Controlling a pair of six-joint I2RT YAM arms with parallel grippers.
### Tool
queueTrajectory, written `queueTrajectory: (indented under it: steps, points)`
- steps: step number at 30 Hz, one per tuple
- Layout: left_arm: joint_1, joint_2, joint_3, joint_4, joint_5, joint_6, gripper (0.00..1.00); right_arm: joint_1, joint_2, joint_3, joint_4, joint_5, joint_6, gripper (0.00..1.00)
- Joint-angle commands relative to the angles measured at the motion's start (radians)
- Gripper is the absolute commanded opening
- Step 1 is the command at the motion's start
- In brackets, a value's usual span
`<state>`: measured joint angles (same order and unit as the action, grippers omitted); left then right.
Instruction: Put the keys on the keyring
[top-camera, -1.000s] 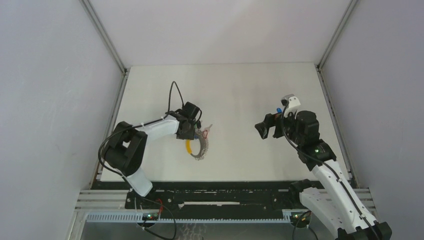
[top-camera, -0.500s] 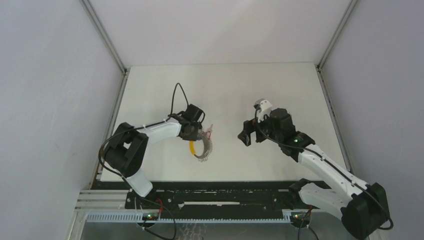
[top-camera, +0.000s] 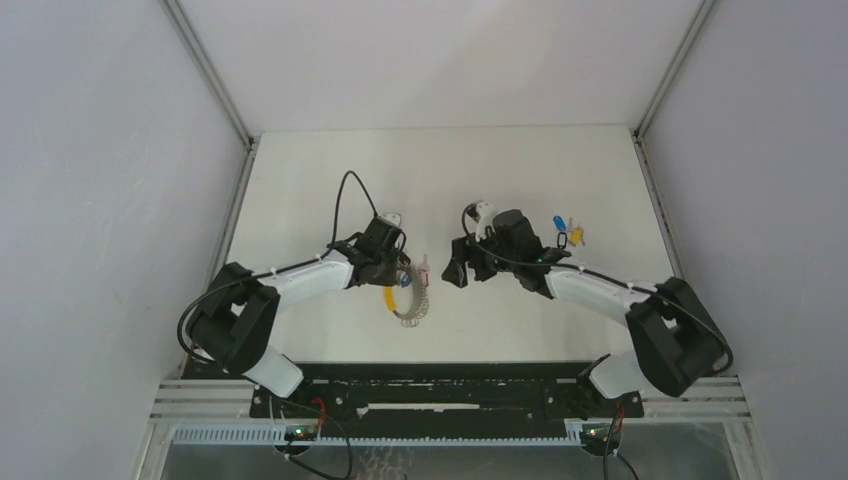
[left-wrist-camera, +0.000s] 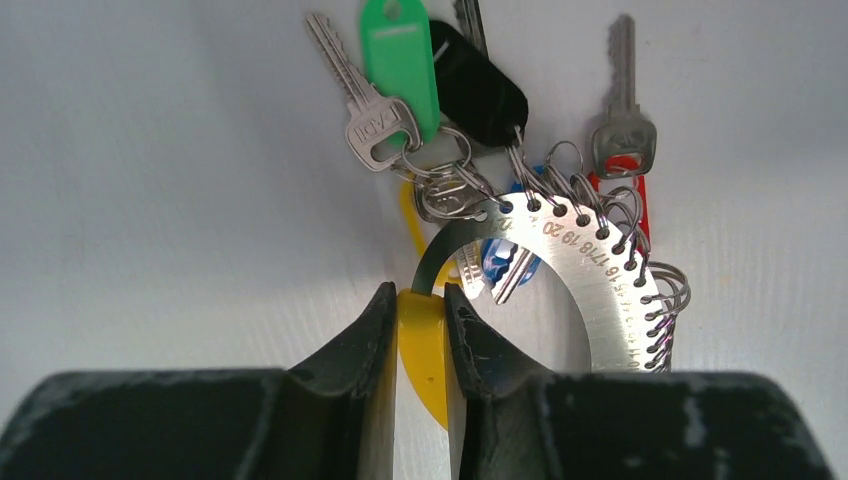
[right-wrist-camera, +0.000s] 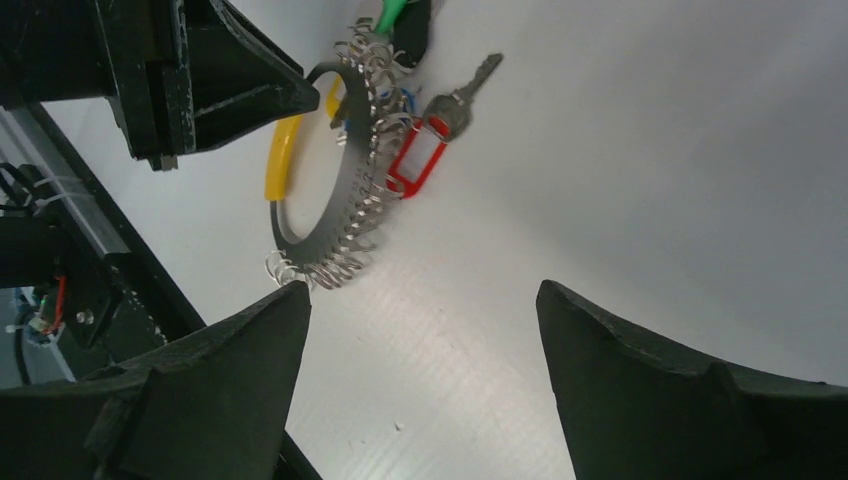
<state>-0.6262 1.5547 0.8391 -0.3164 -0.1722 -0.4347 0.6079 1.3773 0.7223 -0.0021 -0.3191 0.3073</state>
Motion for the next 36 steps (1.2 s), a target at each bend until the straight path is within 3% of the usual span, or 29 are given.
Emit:
queueTrajectory:
  steps: [1,10,15,27,36]
  points:
    - [-0.001,-0.047,-0.016,0.062,0.0,-0.005,0.06,0.022,0.109,0.086,0.137,-0.113,0.071,0.82]
    - [-0.001,-0.044,0.0,-0.008,-0.06,0.009,0.05,0.013,0.272,0.105,0.296,-0.298,0.051,0.68]
    - [-0.006,-0.026,0.043,-0.122,-0.159,0.021,0.04,-0.013,0.284,0.106,0.273,-0.35,-0.011,0.62]
    - [-0.118,0.045,0.274,-0.172,-0.147,0.139,0.02,-0.131,0.011,-0.111,0.262,-0.232,-0.06,0.62]
    - [-0.144,0.002,0.235,-0.166,-0.056,0.203,0.02,-0.104,-0.091,-0.149,0.189,-0.172,-0.124,0.63]
